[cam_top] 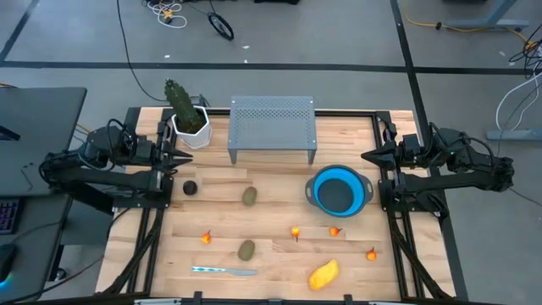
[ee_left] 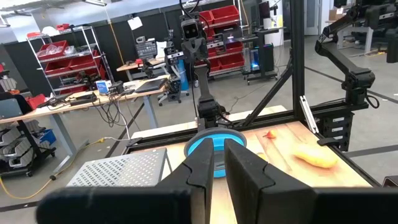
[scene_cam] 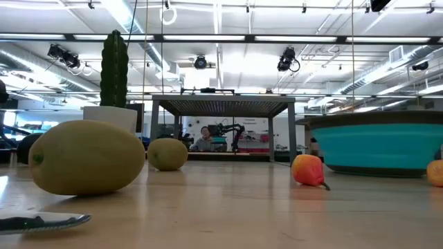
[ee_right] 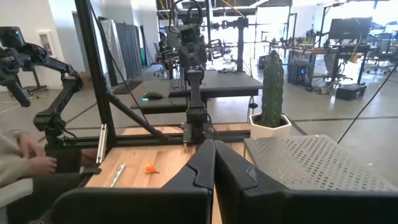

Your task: Pick & Place Fruit

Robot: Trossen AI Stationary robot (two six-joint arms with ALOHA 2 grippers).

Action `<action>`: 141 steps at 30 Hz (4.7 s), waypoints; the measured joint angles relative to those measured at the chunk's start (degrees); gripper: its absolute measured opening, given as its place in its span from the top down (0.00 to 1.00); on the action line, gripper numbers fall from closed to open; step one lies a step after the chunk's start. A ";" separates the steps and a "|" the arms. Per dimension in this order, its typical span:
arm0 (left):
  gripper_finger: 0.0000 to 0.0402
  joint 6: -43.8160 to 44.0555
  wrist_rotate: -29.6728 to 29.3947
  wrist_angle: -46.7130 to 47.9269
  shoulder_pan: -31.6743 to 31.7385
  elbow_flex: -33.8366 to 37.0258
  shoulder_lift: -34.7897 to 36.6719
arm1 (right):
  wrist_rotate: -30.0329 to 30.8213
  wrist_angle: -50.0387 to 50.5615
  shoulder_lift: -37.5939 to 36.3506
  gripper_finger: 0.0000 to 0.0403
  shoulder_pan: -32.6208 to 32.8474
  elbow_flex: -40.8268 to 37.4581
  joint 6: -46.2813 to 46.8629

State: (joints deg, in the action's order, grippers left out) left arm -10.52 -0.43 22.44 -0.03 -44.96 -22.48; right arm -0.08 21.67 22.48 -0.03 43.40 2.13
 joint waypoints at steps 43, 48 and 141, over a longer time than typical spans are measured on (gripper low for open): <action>0.89 2.35 0.02 -0.03 0.00 0.01 0.00 | 5.92 5.09 -1.22 0.98 0.00 0.02 -5.60; 0.89 2.78 0.02 -0.11 0.02 -0.01 0.00 | 5.95 5.08 -1.20 0.98 0.00 0.02 -5.60; 0.89 10.75 -12.73 -35.88 0.02 17.98 -16.85 | -1.28 30.67 58.34 0.35 17.75 8.48 28.61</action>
State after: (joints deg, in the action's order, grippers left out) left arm 0.23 -13.16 -13.44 -0.01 -26.98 -39.33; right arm -1.36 52.34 80.82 17.72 51.88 30.74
